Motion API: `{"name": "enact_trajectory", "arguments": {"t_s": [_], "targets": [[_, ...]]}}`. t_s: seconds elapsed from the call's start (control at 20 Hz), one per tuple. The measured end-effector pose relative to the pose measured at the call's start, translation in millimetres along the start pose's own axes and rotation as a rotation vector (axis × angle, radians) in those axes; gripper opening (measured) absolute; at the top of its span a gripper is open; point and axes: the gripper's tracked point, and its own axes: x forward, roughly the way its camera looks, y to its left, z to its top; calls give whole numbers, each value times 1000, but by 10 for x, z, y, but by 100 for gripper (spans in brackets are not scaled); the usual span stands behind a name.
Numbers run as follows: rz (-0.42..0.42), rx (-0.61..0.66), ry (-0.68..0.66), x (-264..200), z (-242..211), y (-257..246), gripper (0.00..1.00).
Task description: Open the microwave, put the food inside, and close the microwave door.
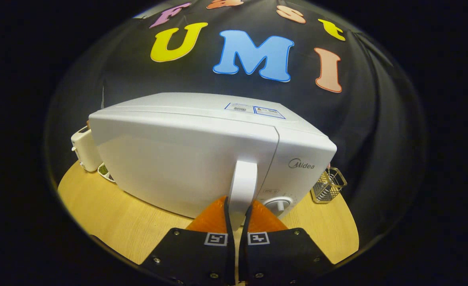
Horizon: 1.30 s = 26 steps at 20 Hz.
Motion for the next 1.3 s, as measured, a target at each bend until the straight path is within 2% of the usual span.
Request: {"name": "enact_trajectory", "arguments": {"t_s": [0.15, 0.35, 0.5, 0.85, 1.2, 1.3], "targets": [[-5, -14, 3, -56, -36, 1, 4], [30, -45, -12, -451, -237, 157, 4], [61, -5, 36, -571, -313, 235, 4], [145, -30, 96, -1013, -519, 545, 4], [224, -36, 149, -1394, -686, 914, 15], [243, -55, 152, -1490, -728, 1029, 15]]}}
